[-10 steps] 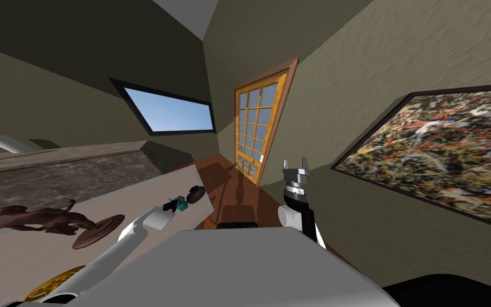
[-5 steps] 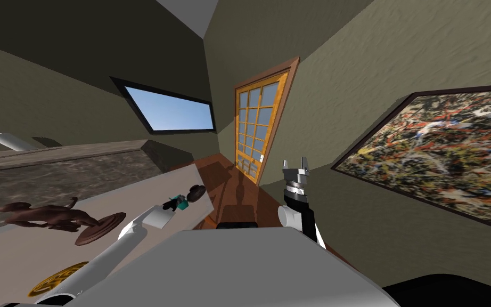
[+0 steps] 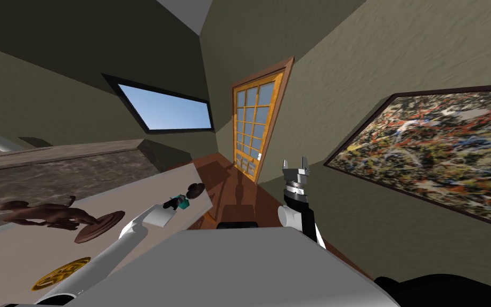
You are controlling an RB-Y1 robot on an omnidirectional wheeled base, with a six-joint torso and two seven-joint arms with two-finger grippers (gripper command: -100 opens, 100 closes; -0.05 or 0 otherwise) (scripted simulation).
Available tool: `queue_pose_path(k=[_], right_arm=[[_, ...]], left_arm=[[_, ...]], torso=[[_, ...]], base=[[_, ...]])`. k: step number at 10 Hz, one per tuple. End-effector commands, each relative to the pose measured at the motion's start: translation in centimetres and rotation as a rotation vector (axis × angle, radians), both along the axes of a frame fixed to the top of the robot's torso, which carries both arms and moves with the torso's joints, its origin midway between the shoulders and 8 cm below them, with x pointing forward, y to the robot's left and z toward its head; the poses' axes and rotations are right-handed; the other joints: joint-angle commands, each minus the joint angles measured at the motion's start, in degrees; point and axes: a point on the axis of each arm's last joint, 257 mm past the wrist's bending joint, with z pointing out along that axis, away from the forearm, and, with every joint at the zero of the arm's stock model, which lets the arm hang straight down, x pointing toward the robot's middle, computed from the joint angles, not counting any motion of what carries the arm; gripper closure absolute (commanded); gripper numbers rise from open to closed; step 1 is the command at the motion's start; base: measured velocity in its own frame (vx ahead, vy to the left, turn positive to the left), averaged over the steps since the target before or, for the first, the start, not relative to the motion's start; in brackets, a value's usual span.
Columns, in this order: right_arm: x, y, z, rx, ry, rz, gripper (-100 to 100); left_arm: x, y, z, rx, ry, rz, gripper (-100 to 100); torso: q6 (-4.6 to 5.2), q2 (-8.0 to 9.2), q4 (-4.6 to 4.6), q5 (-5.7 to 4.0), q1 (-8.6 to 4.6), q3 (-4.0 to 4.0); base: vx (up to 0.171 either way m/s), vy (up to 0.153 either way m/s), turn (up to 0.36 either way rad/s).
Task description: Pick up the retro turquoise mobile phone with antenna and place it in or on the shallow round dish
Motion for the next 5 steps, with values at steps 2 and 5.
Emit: queue_pose_path(k=[2,5], right_arm=[[0.0,0.0,0.0,0.000,0.000,0.000,0],[0.0,0.0,0.0,0.000,0.000,0.000,0]], left_arm=[[0.2,-1.5,-0.7,-0.063,-0.012,0.027,100],[1.2,-2.7,-0.2,-0.131,-0.043,0.060,100]], torso=[[0.00,-0.05,-0.06,0.15,-0.03,-0.05],[0.00,0.00,-0.09,0.40,0.18,-0.04]], base=[[-0.134,-0.088,-0.097],[-0.156,-0.068,-0.120]])
